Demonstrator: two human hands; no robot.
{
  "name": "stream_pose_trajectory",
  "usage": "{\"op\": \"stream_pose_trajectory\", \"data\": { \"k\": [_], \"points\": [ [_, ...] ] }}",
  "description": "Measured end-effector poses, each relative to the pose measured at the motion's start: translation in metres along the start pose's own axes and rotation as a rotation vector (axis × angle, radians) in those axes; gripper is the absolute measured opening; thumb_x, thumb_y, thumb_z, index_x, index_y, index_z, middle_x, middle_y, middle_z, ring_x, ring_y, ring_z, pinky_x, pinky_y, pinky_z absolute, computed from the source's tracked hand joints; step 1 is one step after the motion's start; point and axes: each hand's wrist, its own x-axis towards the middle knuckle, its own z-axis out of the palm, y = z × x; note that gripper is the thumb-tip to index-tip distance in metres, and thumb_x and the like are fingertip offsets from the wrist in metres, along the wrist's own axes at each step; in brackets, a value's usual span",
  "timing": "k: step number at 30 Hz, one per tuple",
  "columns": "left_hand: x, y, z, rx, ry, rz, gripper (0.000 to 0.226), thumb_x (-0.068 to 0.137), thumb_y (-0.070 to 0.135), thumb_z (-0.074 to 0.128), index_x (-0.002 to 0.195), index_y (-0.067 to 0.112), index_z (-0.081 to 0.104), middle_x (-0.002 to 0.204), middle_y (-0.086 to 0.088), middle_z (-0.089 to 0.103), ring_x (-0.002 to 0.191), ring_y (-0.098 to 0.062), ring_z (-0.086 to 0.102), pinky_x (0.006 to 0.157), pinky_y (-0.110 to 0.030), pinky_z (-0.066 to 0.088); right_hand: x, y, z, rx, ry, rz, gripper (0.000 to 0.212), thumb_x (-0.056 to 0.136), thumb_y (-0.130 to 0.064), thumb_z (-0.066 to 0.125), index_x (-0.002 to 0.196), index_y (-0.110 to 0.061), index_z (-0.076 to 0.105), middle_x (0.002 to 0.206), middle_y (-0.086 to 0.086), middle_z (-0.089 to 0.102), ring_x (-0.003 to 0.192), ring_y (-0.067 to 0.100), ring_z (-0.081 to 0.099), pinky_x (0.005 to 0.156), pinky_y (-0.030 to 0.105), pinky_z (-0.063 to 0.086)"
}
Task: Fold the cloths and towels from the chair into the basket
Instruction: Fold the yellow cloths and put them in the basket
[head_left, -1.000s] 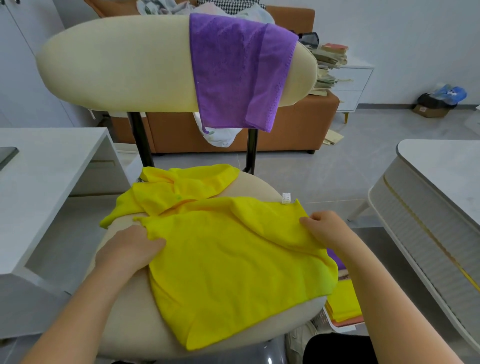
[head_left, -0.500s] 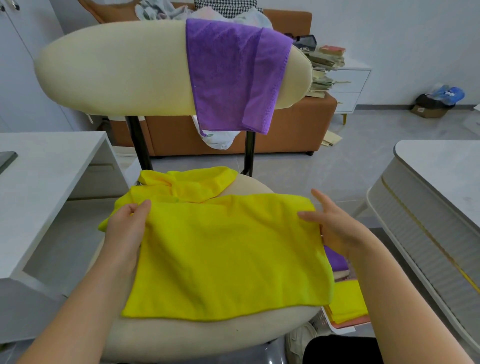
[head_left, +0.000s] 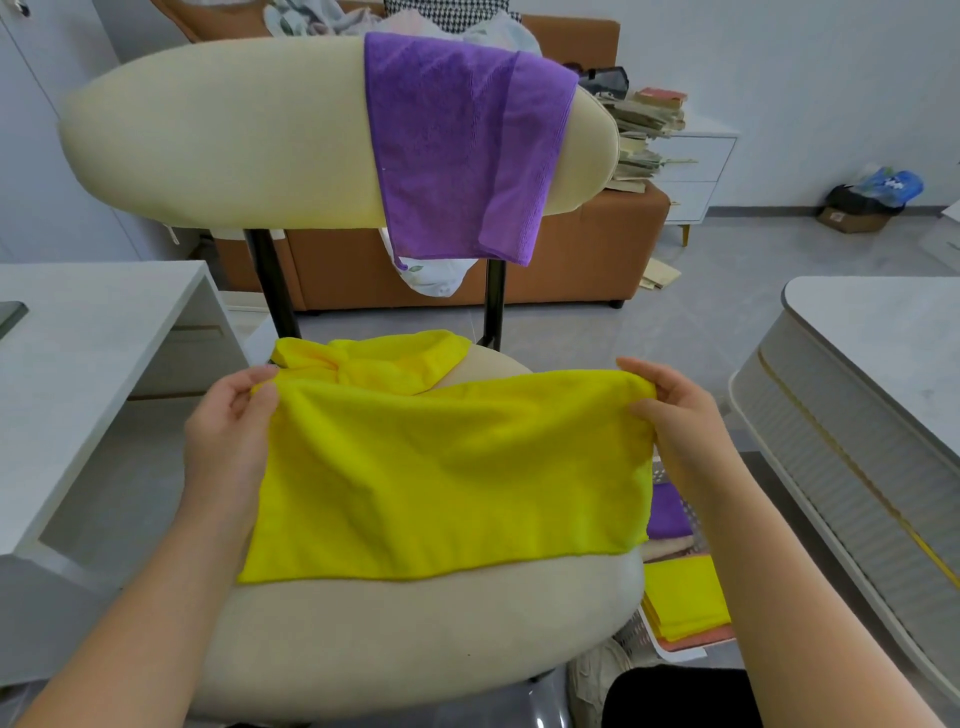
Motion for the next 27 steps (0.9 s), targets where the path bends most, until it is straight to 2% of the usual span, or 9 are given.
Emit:
{"op": "stream_pose_trajectory", "data": {
  "k": [3,7,12,15,18,22,23,25,27],
  "points": [
    [0.000,-0.002,0.000,-0.014,-0.097,0.014,0.037,0.091,0.004,0.056,0.116,0.031,0.059,0.116,0.001,0.064,0.104,-0.016,0.061,0.092,-0.037,0.049,0.003,0.004,-0.002,-0.066,-0.030,-0.016,0.054,0.082,0.013,0.053,0.110,-0.033,0.062,0.118,0.006,0.061,0.105,0.023,0.056,0.084,0.036,0.049],
    [0.001,-0.005,-0.001,0.144,0.048,0.092,0.021,0.091,0.013,0.059,0.106,0.026,0.064,0.105,-0.001,0.065,0.092,-0.011,0.061,0.086,-0.033,0.049,0.001,0.007,0.001,-0.390,0.102,-0.099,0.038,0.087,-0.002,0.059,0.120,-0.020,0.062,0.109,-0.002,0.060,0.103,0.017,0.054,0.091,0.036,0.047],
    [0.002,-0.001,0.004,0.070,0.040,0.062,0.013,0.092,0.018,0.056,0.103,0.017,0.064,0.087,0.007,0.061,0.080,-0.005,0.054,0.075,-0.024,0.044,0.000,0.004,0.002,-0.399,0.179,-0.114,0.022,0.090,-0.008,0.054,0.104,-0.021,0.066,0.089,-0.004,0.061,0.083,0.014,0.053,0.071,0.030,0.045],
    [-0.003,0.002,0.010,0.079,-0.125,0.076,0.012,0.092,0.011,0.055,0.096,0.018,0.065,0.091,0.014,0.061,0.083,0.003,0.055,0.074,-0.010,0.043,-0.004,0.000,0.010,-0.391,0.086,-0.104,0.016,0.092,-0.016,0.053,0.095,-0.017,0.069,0.087,0.000,0.064,0.078,0.013,0.053,0.067,0.028,0.042],
    [-0.014,0.003,0.018,0.107,-0.381,0.096,0.032,0.090,0.000,0.054,0.096,0.028,0.066,0.104,0.015,0.063,0.092,0.005,0.057,0.082,-0.014,0.043,-0.008,0.000,0.020,-0.544,0.058,-0.093,0.025,0.094,-0.025,0.050,0.083,-0.015,0.069,0.084,0.008,0.066,0.087,0.026,0.057,0.073,0.035,0.041],
    [-0.030,0.010,0.032,-0.095,-0.633,-0.082,0.036,0.092,0.004,0.043,0.112,0.024,0.067,0.100,-0.002,0.068,0.092,-0.012,0.062,0.082,-0.024,0.048,-0.014,0.008,0.033,-1.075,0.126,-0.167,0.034,0.090,-0.028,0.054,0.124,-0.026,0.060,0.132,0.006,0.051,0.122,0.028,0.046,0.095,0.040,0.035],
    [-0.033,0.011,0.036,-0.136,-0.667,-0.118,0.041,0.093,0.001,0.039,0.114,0.025,0.065,0.095,-0.006,0.069,0.087,-0.016,0.064,0.077,-0.024,0.052,-0.014,0.009,0.038,-1.078,0.169,-0.267,0.038,0.088,-0.026,0.057,0.126,-0.024,0.058,0.134,0.006,0.048,0.123,0.027,0.044,0.096,0.041,0.033],
    [-0.036,0.007,0.042,-0.067,-0.660,-0.042,0.048,0.094,-0.006,0.037,0.111,0.030,0.065,0.091,-0.003,0.073,0.081,-0.013,0.068,0.069,-0.019,0.054,-0.017,0.007,0.049,-0.873,0.157,-0.471,0.026,0.085,-0.018,0.061,0.111,-0.019,0.065,0.111,0.000,0.060,0.104,0.016,0.056,0.087,0.038,0.040],
    [-0.038,0.001,0.047,0.101,-0.583,0.170,0.043,0.092,-0.006,0.048,0.101,0.031,0.068,0.086,0.002,0.073,0.074,-0.003,0.066,0.064,-0.012,0.049,-0.024,-0.001,0.063,-0.543,-0.069,-0.447,0.012,0.086,-0.011,0.060,0.092,-0.020,0.066,0.081,-0.009,0.064,0.075,0.001,0.059,0.074,0.028,0.047]
  ]
}}
